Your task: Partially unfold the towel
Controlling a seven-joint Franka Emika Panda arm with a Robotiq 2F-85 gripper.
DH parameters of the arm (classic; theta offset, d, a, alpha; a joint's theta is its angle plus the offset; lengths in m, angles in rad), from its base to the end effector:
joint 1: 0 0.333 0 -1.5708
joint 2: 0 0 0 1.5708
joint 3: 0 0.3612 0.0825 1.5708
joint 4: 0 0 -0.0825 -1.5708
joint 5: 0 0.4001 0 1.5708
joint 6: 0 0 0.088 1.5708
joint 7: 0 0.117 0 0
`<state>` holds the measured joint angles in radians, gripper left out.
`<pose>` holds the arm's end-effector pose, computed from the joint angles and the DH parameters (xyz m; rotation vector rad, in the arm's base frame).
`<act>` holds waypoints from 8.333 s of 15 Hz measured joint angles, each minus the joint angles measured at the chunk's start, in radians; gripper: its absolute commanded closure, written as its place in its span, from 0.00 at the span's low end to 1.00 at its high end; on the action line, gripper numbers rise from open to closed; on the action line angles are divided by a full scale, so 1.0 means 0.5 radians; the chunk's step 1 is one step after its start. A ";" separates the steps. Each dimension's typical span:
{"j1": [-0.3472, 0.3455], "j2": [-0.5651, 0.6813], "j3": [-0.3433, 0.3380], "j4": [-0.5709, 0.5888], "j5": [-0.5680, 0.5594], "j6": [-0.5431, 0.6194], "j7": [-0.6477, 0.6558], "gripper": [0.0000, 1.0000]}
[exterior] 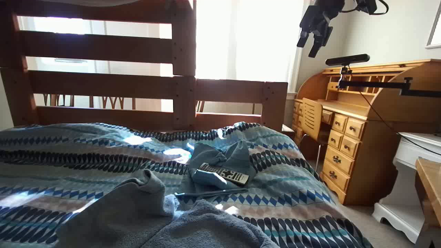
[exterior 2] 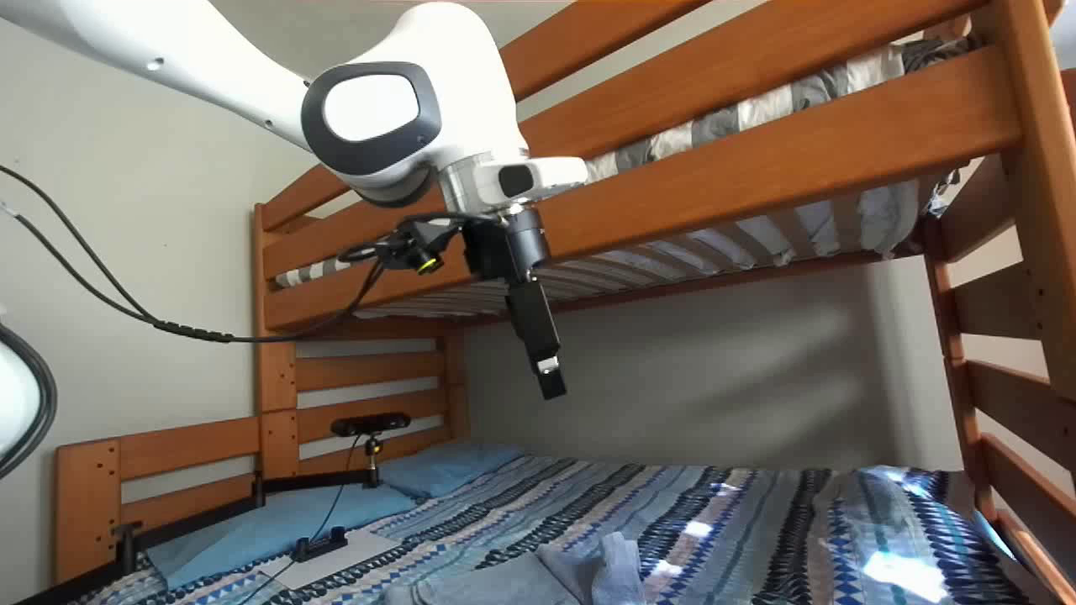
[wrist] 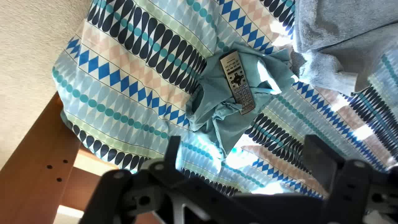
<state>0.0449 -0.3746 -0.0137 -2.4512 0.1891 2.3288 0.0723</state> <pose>0.4489 0.0183 0.4867 -2.9406 0.2263 -0.3601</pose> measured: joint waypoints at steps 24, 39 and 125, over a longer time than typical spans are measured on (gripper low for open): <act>0.330 0.713 0.104 -0.068 1.103 0.073 -0.976 0.00; 0.266 0.971 0.338 -0.061 1.167 0.231 -1.184 0.00; 0.542 2.445 0.179 1.717 -0.051 -0.353 -0.455 0.96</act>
<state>0.3161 0.8480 0.0759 -1.5928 0.1636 2.1521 -0.1550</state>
